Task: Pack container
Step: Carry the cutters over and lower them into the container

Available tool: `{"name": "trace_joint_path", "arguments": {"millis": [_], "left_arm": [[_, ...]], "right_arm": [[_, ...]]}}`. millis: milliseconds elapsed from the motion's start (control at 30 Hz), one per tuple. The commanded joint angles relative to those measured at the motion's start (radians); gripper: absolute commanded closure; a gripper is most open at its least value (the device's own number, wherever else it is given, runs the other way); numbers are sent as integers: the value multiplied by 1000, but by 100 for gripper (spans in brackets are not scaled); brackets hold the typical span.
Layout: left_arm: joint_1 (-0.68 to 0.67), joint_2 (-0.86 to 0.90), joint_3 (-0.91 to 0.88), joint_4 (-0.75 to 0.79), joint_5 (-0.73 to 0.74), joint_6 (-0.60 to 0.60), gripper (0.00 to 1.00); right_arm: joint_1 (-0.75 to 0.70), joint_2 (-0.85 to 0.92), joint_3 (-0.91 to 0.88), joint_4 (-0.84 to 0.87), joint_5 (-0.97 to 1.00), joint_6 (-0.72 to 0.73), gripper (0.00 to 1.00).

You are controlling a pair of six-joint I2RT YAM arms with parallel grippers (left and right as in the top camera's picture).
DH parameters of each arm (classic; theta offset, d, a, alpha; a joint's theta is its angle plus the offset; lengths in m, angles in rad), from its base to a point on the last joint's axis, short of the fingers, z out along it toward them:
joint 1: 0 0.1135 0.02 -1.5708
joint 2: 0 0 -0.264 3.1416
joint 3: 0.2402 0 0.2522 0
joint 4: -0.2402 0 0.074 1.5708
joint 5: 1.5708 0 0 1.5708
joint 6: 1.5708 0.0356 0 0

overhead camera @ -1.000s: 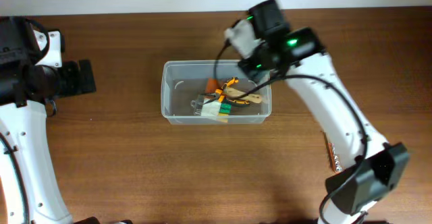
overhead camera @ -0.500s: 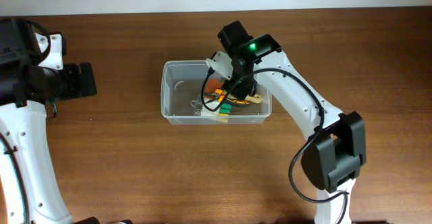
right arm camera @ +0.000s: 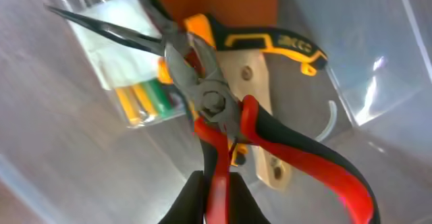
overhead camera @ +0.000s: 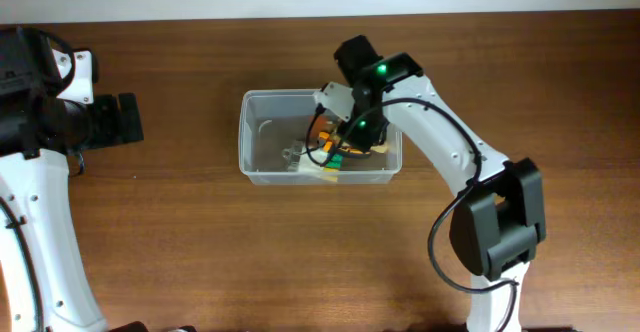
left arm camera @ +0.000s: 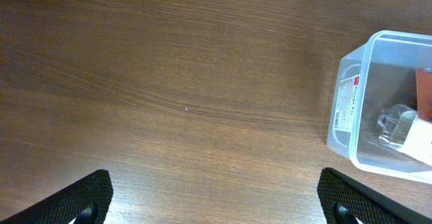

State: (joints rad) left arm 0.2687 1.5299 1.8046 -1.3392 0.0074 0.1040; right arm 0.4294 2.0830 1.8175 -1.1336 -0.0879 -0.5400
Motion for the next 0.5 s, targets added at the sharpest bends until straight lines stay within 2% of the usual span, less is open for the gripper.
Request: {"name": "trace_joint_path", "arguments": {"millis": [0,267,400,467], "left_arm": [[5,3,16,-1,-4,-13,1],[5,3,16,-8,-4,-13,1],[5,3,16,-8,-4,-13,1],[5,3,16,-8,-4,-13,1]], "right_arm": [[-45,27,-16,4,-45,-10,91],[-83,54,-19,6,-89,-10,89],[-83,54,-19,7,-93,-10,84],[-83,54,-19,7,-105,-10,78]]}}
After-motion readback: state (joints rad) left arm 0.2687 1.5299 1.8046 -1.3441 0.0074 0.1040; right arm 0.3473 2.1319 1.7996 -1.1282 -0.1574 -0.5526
